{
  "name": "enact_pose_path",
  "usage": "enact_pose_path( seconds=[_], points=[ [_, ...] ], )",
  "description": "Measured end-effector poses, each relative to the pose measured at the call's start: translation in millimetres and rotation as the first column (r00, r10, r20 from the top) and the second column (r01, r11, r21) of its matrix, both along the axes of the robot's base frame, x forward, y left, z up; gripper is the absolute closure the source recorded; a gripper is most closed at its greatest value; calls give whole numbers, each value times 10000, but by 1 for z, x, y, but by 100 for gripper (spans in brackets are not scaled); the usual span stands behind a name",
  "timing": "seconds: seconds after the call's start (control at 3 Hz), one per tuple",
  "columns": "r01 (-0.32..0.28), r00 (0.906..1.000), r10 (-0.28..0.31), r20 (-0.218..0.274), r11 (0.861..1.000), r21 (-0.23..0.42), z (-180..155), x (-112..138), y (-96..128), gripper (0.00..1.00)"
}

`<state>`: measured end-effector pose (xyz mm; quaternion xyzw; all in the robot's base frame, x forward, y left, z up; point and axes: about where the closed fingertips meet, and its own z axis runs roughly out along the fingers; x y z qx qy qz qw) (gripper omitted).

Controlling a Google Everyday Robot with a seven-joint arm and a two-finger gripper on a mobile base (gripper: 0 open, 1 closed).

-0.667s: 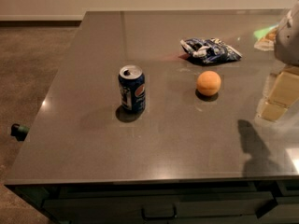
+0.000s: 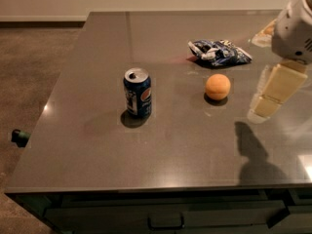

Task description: Move pepsi can near orange

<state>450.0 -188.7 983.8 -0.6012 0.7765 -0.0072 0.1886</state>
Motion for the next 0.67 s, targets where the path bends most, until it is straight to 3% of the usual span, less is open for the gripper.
enact_pose_path(
  seconds=[0.33,0.67],
  points=[
    [-163,9996,144,239,9966,807,0,11,35,0],
    [2,9978,-88,654,9914,1308,-2,24,69,0]
  ],
)
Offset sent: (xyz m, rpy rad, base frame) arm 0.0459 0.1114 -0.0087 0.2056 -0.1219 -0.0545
